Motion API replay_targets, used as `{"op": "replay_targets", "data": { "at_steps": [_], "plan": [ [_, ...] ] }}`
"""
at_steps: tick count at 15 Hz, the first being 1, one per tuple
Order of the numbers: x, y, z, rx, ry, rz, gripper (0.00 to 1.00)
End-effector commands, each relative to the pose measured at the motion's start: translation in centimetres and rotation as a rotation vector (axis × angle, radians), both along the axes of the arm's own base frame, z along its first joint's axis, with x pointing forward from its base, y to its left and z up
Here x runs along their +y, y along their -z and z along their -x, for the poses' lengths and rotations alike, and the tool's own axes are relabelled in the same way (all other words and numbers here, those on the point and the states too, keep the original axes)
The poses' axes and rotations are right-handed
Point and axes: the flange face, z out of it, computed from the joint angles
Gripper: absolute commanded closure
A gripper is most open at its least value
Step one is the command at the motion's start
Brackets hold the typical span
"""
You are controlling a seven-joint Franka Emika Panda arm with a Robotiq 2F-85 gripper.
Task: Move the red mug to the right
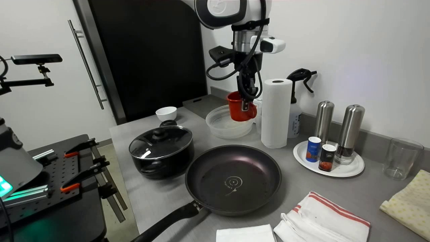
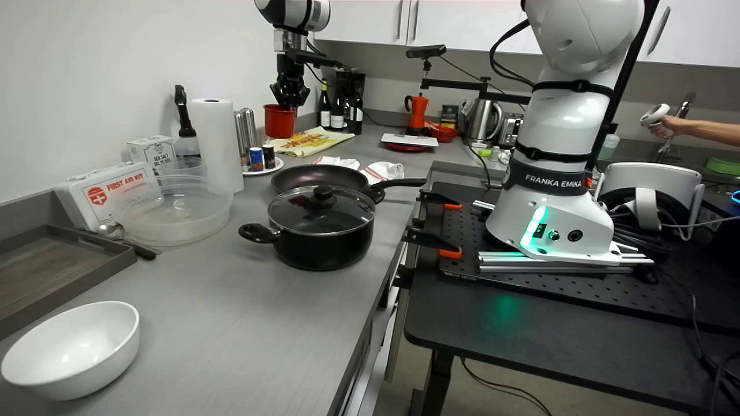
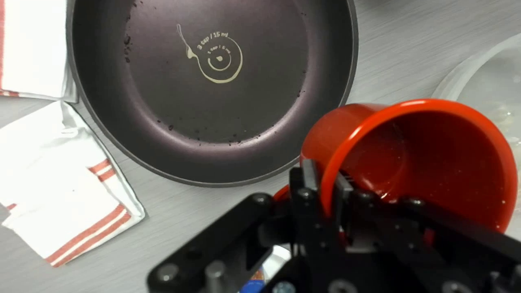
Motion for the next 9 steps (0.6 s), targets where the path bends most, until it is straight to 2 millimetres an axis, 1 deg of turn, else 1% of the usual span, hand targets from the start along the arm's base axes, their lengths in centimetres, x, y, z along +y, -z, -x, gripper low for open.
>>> {"op": "replay_targets", "data": {
  "at_steps": [1,6,9],
  "plan": [
    [-2.3,-0.6,-0.5,0.0,0.076,-0.034,0.98],
    [-5.2,-0.1,-0.4,0.012,0.151,-0.047,0.98],
    [-6.4,0.4,-0.4,0.018,0.179,-0.048,0.98]
  ]
}}
